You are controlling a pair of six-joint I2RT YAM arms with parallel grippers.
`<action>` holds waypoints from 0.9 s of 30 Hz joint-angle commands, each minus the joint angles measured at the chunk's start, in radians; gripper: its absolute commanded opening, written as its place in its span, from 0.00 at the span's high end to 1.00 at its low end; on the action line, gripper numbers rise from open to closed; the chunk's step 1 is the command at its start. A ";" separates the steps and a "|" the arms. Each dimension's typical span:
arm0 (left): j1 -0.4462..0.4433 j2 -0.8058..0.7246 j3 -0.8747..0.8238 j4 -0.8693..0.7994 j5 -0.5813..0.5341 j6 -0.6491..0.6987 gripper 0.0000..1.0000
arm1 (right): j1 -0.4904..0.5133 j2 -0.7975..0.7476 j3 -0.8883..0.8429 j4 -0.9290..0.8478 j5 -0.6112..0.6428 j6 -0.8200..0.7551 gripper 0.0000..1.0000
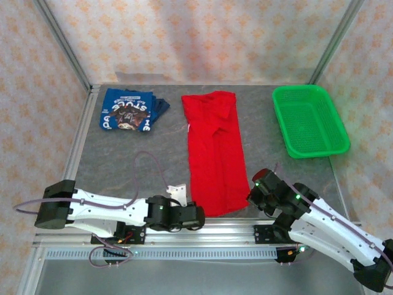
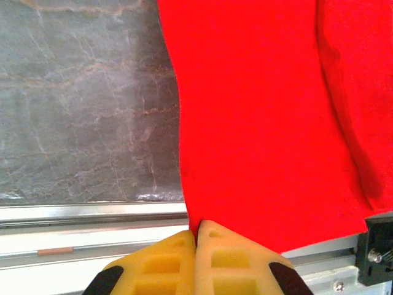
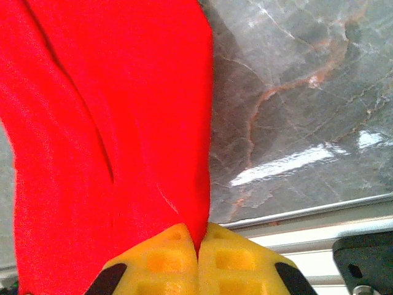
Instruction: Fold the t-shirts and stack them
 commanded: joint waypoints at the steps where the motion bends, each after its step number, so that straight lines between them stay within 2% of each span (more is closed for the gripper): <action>1: 0.016 -0.069 0.069 -0.102 -0.111 -0.003 1.00 | 0.008 0.051 0.110 -0.023 0.099 -0.006 1.00; 5: 0.111 -0.136 0.127 -0.130 -0.102 0.090 1.00 | -0.029 0.213 0.265 -0.019 0.118 -0.130 1.00; 11: 0.354 -0.161 0.236 -0.133 0.004 0.285 1.00 | -0.213 0.448 0.503 0.001 0.051 -0.328 1.00; 14: 0.479 -0.099 0.320 -0.143 0.087 0.398 1.00 | -0.291 0.541 0.601 0.015 0.025 -0.395 1.00; 20: 0.716 0.016 0.391 -0.128 0.230 0.539 1.00 | -0.396 0.772 0.757 0.038 -0.011 -0.501 1.00; 23: 0.806 0.079 0.419 -0.125 0.282 0.597 1.00 | -0.428 0.877 0.820 0.050 -0.018 -0.537 1.00; 27: 0.883 0.172 0.451 -0.103 0.327 0.666 1.00 | -0.471 0.994 0.870 0.071 -0.026 -0.565 1.00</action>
